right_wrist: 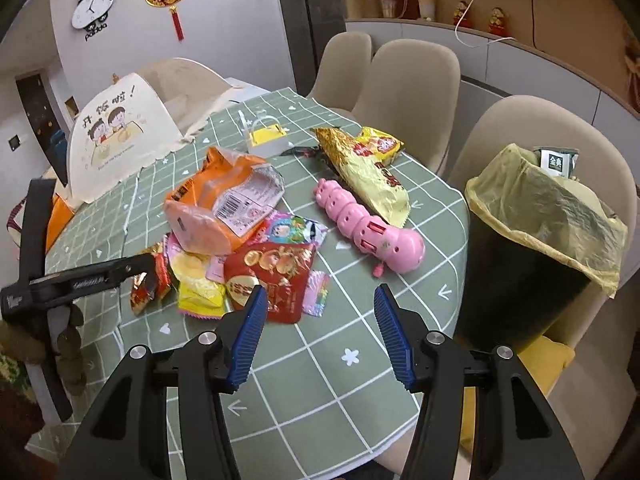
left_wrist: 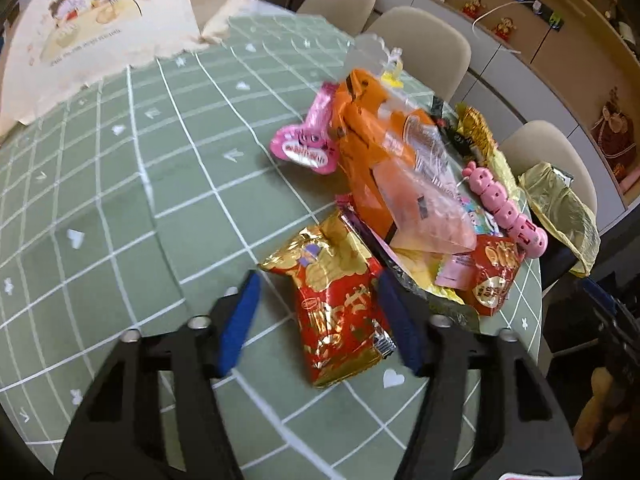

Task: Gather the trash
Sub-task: 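Grasp the red-gold snack bag with the left gripper while the right grasps a red stick snack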

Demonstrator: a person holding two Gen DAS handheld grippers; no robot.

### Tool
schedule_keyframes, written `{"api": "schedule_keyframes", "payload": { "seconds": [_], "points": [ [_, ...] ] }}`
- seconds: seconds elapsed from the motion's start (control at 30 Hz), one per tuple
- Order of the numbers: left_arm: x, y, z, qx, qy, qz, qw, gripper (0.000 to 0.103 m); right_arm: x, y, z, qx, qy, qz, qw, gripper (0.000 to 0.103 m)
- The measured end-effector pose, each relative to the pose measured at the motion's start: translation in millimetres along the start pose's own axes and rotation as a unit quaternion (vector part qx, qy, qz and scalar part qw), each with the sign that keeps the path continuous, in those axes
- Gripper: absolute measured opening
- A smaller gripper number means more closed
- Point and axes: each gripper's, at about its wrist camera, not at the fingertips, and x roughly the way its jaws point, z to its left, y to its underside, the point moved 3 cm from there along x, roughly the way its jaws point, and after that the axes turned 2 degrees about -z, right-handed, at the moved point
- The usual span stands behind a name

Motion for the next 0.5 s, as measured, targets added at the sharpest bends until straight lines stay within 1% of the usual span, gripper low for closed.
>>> {"api": "schedule_keyframes", "payload": {
  "seconds": [0.03,0.1,0.17,0.23,0.33,0.47,0.5],
  "points": [
    [3,0,1,-0.004,0.004,0.005,1.0,0.038,2,1,-1,0.0,0.004,0.004,1.0,0.053],
    [2,-1,1,-0.009,0.013,0.005,0.9999,0.036,5,1,-2,-0.002,0.009,0.008,1.0,0.053],
    [-3,-3,1,-0.004,0.018,0.0,0.9998,0.031,11,0,0,-0.01,0.005,0.019,1.0,0.053],
    [-10,-4,3,-0.003,0.022,-0.005,0.9998,0.03,20,-2,4,-0.016,-0.006,0.028,0.999,0.053],
    [-22,-6,7,-0.008,0.028,-0.01,0.9995,0.03,35,-11,15,-0.036,-0.022,0.027,0.999,0.053],
    [-27,-4,9,0.0,0.049,0.002,0.9988,0.03,56,-27,31,-0.068,-0.04,0.023,0.997,0.053],
    [-26,-2,9,0.005,0.052,0.006,0.9986,0.03,64,-32,35,-0.077,-0.051,0.024,0.995,0.053]
  ]
}}
